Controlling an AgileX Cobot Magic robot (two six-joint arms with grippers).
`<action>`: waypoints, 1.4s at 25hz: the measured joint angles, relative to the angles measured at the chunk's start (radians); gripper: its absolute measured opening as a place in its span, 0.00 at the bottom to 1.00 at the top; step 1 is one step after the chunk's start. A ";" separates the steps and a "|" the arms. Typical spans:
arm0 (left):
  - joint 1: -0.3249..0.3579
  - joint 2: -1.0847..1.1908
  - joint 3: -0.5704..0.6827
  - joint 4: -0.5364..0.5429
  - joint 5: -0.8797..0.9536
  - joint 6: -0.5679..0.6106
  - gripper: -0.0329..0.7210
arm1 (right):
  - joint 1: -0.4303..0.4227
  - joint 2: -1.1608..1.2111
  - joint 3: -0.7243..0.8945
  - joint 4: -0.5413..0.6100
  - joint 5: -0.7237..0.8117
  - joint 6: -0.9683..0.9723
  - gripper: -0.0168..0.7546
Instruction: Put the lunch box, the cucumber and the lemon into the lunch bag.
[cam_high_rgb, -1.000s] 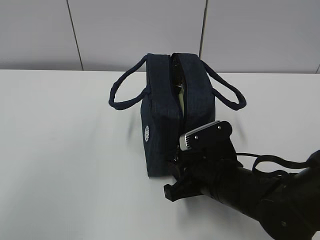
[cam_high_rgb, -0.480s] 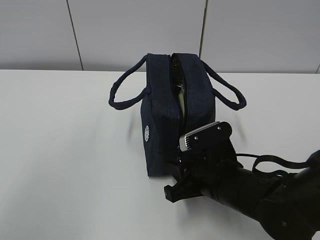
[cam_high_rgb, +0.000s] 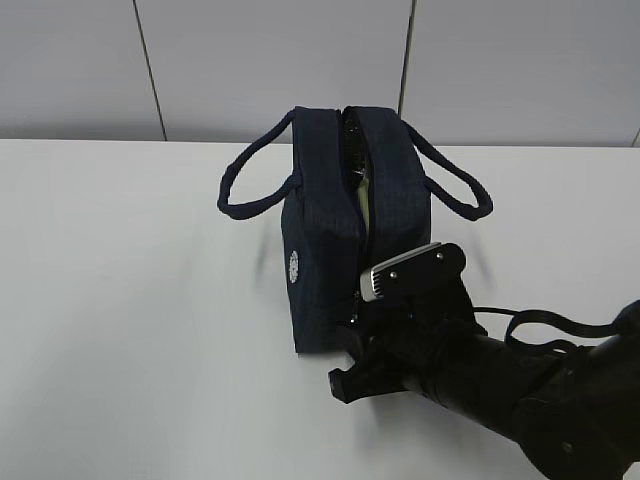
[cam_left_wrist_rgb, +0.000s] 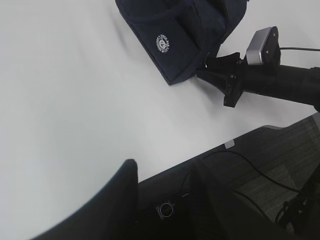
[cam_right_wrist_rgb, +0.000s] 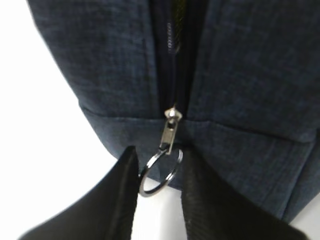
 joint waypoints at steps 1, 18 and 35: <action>0.000 0.000 0.000 0.000 0.000 0.000 0.36 | 0.000 0.000 0.000 0.000 0.000 0.000 0.30; 0.000 0.000 0.000 0.000 0.000 0.000 0.36 | 0.000 0.000 0.000 0.036 0.056 0.000 0.02; 0.000 0.054 0.000 -0.040 0.000 0.049 0.39 | 0.000 -0.102 0.000 0.043 0.131 0.000 0.02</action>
